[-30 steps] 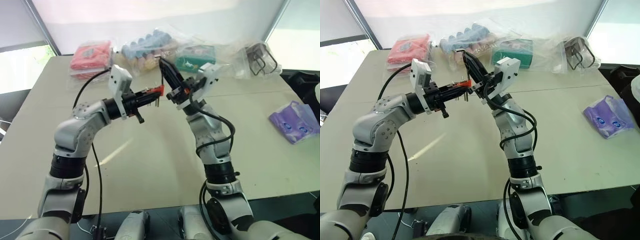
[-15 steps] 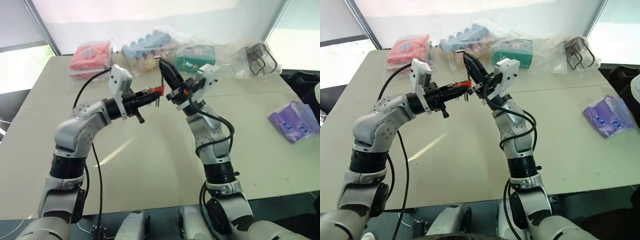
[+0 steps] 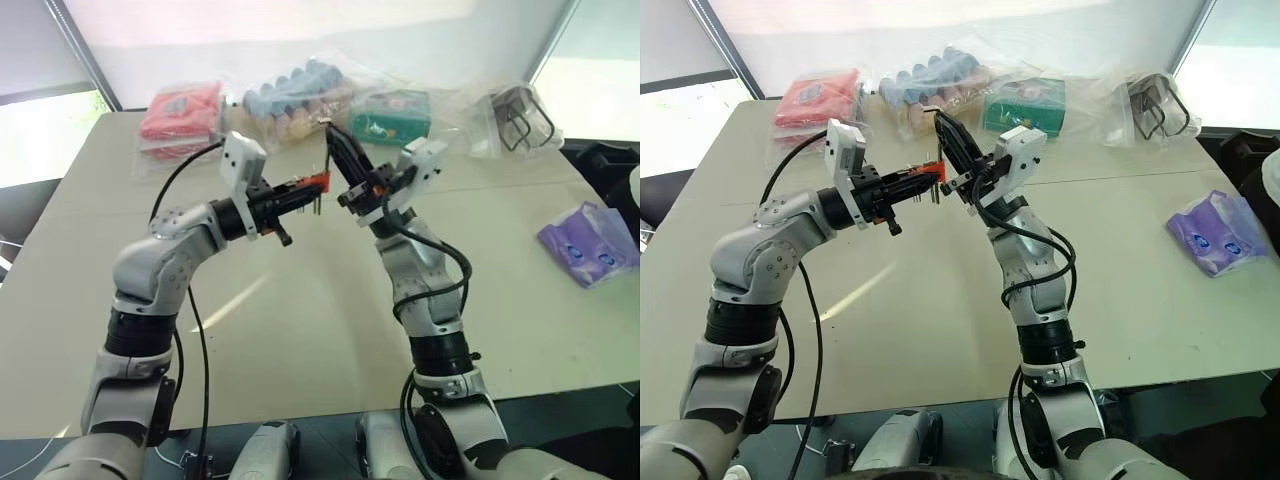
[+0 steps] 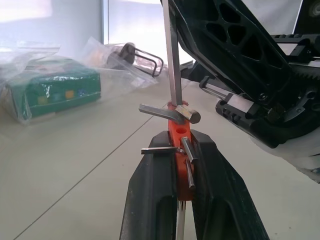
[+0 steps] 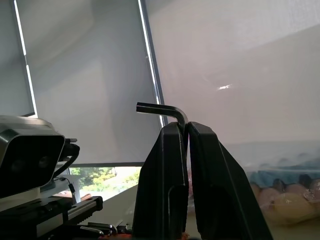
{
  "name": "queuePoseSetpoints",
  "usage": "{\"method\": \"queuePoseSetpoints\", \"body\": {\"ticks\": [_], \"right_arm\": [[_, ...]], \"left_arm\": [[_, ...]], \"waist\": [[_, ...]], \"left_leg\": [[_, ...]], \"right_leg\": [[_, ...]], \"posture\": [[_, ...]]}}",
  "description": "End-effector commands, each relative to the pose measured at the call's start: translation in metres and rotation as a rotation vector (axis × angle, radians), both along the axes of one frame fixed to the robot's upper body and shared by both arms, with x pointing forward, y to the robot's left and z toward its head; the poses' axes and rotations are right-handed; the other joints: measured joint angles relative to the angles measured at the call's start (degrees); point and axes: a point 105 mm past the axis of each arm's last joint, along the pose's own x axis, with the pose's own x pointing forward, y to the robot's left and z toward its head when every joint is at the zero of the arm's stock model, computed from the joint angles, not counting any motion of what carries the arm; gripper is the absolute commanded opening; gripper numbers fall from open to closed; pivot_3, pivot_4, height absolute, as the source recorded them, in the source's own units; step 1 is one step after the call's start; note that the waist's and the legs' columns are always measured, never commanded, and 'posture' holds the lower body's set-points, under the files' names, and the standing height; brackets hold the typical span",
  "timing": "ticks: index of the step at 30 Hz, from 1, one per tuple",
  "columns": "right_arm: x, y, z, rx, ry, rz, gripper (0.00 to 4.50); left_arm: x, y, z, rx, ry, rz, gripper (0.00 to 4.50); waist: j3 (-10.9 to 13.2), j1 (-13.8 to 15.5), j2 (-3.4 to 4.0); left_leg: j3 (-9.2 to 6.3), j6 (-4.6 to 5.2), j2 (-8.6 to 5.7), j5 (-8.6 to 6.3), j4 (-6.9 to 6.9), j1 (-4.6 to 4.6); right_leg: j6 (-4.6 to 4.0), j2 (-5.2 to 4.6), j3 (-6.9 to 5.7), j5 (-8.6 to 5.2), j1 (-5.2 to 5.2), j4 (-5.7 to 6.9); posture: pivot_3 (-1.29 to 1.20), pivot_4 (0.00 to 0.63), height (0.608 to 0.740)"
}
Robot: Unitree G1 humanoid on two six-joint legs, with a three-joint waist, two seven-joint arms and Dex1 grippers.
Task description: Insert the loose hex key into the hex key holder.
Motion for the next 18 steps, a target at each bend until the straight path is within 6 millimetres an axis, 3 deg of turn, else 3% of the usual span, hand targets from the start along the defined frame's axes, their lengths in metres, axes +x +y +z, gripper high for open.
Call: {"method": "queuePoseSetpoints", "body": {"ticks": [1, 7, 10, 16, 17, 18], "right_arm": [[-0.009, 0.005, 0.002, -0.023, -0.023, 0.027, 0.03], [-0.012, 0.008, -0.004, -0.073, -0.012, 0.05, 0.03], [-0.011, 0.007, -0.006, -0.088, -0.002, 0.052, 1.01], [-0.012, -0.013, -0.014, -0.12, 0.023, 0.011, 4.07], [-0.012, -0.02, -0.016, -0.136, 0.032, -0.009, 4.44], [-0.014, -0.027, -0.018, -0.148, 0.037, -0.025, 4.44]], "left_arm": [[-0.003, 0.003, 0.031, -0.054, -0.103, -0.001, 0.0], [-0.002, 0.002, 0.03, -0.051, -0.106, -0.001, 0.0], [-0.003, 0.002, 0.03, -0.047, -0.109, -0.001, 0.0], [-0.003, 0.0, 0.028, -0.043, -0.111, -0.003, 0.0], [-0.004, 0.0, 0.028, -0.044, -0.11, -0.004, 0.0], [-0.004, -0.001, 0.028, -0.045, -0.109, -0.005, 0.0]], "waist": [[0.0, 0.0, 0.0], [0.0, 0.1, 0.0], [0.0, 0.0, 0.0], [0.0, 0.3, 0.0], [0.0, 0.3, 0.0], [0.0, 0.4, 0.0]], "left_leg": [[0.0, 0.0, 0.0, 0.0, 0.0, 0.0], [0.0, 0.0, 0.0, 0.0, 0.01, 0.0], [0.0, 0.0, 0.0, 0.0, 0.0, 0.0], [0.0, 0.0, 0.0, 0.0, 0.01, -0.01], [0.0, 0.0, -0.01, 0.0, 0.01, -0.01], [0.0, 0.0, -0.02, 0.0, 0.03, -0.02]], "right_leg": [[0.0, 0.0, 0.0, 0.0, 0.0, 0.0], [0.0, 0.0, 0.0, 0.0, 0.01, -0.01], [0.0, 0.0, 0.0, 0.0, 0.0, -0.01], [0.0, 0.0, 0.0, 0.0, 0.01, -0.02], [0.0, -0.01, 0.0, 0.0, 0.02, -0.02], [0.0, -0.02, 0.0, 0.0, 0.03, -0.04]], "posture": [[0.0, 0.15, 0.74], [0.0, 0.15, 0.74], [0.0, 0.15, 0.74], [0.0, 0.15, 0.74], [0.0, 0.15, 0.74], [0.0, 0.15, 0.74]]}}
